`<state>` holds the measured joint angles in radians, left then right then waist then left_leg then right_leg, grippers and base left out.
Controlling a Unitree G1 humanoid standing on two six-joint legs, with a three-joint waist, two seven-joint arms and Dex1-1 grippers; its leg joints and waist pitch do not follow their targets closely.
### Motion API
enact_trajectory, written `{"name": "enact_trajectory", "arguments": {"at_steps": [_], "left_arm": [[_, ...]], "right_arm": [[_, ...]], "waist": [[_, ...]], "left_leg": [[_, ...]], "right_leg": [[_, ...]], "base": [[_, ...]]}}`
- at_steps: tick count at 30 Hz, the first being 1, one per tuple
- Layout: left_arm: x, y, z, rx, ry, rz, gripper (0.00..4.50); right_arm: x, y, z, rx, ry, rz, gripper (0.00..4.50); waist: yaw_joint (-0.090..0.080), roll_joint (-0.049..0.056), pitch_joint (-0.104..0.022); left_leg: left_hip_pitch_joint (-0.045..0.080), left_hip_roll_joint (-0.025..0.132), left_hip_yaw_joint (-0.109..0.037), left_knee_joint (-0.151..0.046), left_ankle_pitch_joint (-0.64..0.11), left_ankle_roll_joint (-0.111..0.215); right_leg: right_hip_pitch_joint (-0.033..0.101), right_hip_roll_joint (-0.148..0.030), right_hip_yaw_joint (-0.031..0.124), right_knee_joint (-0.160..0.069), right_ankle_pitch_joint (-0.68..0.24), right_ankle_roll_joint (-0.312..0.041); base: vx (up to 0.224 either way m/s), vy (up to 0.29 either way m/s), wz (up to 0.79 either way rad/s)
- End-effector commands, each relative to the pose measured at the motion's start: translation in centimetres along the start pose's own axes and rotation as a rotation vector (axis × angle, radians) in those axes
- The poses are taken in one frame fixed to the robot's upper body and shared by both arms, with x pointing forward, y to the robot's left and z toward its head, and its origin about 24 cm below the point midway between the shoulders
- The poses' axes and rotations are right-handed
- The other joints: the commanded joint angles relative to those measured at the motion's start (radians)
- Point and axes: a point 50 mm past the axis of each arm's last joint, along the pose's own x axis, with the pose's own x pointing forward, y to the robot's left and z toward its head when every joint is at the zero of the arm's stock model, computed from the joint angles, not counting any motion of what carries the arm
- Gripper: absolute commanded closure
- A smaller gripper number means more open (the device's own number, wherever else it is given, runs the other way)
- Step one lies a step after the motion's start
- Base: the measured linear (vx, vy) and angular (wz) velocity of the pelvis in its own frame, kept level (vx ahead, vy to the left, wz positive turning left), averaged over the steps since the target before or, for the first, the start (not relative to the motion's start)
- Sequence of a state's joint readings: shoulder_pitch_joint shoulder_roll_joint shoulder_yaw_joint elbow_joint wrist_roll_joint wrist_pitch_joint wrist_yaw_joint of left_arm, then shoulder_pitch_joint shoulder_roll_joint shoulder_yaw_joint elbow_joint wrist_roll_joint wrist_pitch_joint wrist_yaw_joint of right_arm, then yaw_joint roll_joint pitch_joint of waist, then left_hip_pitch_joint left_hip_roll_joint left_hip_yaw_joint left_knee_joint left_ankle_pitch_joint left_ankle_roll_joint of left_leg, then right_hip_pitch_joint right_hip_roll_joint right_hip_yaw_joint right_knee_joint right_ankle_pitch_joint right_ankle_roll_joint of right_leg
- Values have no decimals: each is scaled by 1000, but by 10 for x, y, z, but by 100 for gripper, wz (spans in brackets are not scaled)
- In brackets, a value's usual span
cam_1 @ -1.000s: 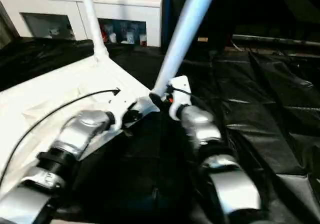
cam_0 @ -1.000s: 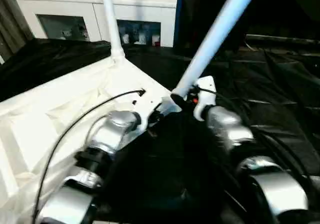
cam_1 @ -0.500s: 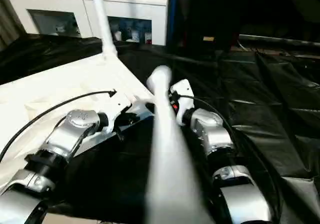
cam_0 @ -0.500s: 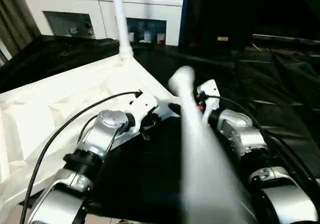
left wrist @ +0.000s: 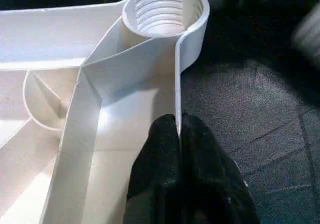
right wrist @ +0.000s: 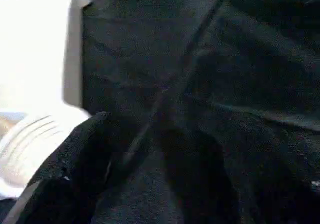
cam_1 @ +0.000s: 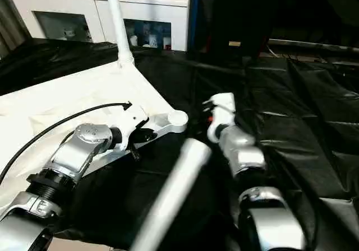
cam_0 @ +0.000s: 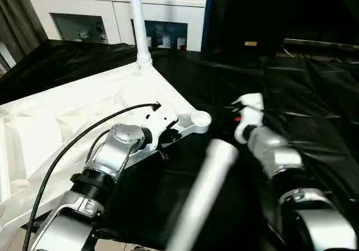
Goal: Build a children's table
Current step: Rotate table base
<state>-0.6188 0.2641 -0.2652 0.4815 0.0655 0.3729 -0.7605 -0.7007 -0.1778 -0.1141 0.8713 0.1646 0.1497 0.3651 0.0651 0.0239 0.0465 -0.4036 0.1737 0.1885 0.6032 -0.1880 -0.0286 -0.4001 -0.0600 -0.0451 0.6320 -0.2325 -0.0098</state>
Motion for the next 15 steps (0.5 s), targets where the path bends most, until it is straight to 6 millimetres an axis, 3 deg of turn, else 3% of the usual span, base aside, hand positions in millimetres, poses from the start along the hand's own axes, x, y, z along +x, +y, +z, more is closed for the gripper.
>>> {"name": "enact_trajectory", "arguments": {"at_steps": [1,6,10,15], "left_arm": [[-3,2,5,27,-9,34,450],[-3,2,3,28,-8,39,450],[-5,2,2,35,-9,36,450],[-6,2,0,38,-9,35,450]], "right_arm": [[-1,-5,4,12,-6,-24,59],[-1,-3,15,5,-57,16,59],[-8,9,39,-48,-156,246,30],[-22,4,60,-126,-181,390,8]], "waist": [[5,3,-75],[4,1,-77],[6,-1,-78],[9,-2,-79]], "left_leg": [[30,58,-24,-53,2,95],[28,58,-24,-49,12,114],[26,60,-26,-47,19,140],[26,59,-26,-43,33,151]], "right_leg": [[62,-87,42,-46,258,-304],[63,-87,41,-43,269,-306],[66,-85,39,-39,295,-298],[66,-84,39,-38,303,-309]], "base": [[0,0,0],[0,0,0],[0,0,0],[0,0,0]]}}
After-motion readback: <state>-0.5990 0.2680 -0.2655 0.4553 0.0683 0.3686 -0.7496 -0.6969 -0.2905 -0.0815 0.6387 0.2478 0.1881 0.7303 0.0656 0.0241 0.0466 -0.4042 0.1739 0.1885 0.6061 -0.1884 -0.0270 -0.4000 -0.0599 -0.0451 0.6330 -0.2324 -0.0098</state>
